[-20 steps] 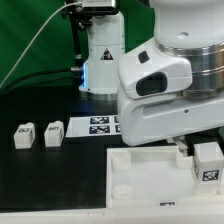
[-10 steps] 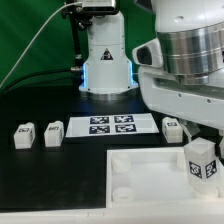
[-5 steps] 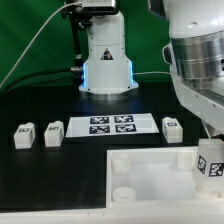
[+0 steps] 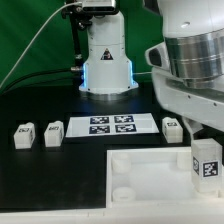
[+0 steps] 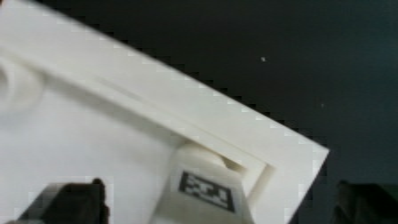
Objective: Assemble one leg
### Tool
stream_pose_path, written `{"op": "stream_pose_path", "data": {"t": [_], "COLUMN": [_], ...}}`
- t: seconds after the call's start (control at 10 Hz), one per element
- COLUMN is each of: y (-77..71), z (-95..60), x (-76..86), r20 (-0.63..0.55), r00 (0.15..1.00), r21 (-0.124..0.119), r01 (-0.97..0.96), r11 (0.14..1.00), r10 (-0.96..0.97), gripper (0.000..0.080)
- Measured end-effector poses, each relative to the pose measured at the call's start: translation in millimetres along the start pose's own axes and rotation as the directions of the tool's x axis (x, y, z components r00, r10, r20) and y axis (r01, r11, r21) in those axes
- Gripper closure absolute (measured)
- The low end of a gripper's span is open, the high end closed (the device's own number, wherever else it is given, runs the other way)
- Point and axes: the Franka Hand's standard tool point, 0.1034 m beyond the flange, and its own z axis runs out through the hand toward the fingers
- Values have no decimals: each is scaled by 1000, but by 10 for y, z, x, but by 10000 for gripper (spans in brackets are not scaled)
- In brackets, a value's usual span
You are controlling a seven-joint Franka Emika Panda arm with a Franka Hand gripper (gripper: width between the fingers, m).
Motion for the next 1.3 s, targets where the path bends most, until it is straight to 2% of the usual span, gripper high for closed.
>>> {"op": "stream_pose_path", "data": {"t": [0.2,0.4,0.6,0.7,0.8,0.9,1.0,1.1,1.2,1.3], "y": [7,13,23,24,12,11,13,9,7,16], "z": [-2,2,6,4,0,3,3,4,1,0], "x": [14,19,33,91,119,112,114,109,108,122], "r20": [-10,-7,-4,-19,-33,-33,-33,-35,-39,-42], "r00": [977,905,792,688,650,666,666,694,772,824], "r21": [-11,-14,-15,-36,-45,-44,-44,-40,-32,-30], "r01": [214,426,611,724,758,744,744,718,633,564], "r11": [977,905,792,688,651,667,667,695,773,825], "r10": [-214,-426,-611,-725,-759,-745,-745,-719,-634,-565], "gripper": [151,150,150,150,150,150,256,256,439,491]}}
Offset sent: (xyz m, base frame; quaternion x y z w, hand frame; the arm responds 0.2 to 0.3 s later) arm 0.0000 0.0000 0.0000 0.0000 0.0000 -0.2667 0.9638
